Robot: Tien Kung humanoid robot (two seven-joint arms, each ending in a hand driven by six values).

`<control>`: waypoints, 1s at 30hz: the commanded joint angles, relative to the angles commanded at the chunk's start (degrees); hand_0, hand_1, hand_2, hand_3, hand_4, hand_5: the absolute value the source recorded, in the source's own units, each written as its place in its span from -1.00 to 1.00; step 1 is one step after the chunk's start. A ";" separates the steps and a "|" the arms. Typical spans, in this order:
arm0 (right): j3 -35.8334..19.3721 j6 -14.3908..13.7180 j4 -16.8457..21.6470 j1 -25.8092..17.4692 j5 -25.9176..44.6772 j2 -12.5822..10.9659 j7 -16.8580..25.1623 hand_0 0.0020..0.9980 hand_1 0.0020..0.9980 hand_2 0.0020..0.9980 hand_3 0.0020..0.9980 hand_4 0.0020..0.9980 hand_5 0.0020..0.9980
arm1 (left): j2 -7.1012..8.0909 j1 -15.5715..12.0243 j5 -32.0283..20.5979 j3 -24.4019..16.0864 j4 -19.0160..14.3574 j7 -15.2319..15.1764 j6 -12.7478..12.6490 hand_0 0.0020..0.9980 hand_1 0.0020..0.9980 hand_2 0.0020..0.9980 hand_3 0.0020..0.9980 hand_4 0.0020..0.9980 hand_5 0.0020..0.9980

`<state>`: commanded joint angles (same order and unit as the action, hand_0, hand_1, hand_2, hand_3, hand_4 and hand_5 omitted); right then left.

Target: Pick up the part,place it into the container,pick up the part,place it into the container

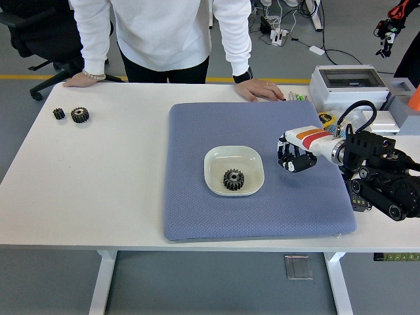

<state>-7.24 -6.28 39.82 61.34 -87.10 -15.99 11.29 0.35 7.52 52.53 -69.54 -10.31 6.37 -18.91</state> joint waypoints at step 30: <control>5.96 -0.62 3.27 2.45 -1.51 9.37 -1.71 -0.61 -0.33 -0.09 -0.06 0.26 -0.60 | 0.40 -0.10 0.65 -0.09 0.00 0.14 -0.33 0.22 0.16 0.32 0.12 0.31 0.14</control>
<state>-1.27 -6.90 43.09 63.79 -88.62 -6.61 9.58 0.75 7.42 53.18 -69.63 -10.31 6.51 -19.24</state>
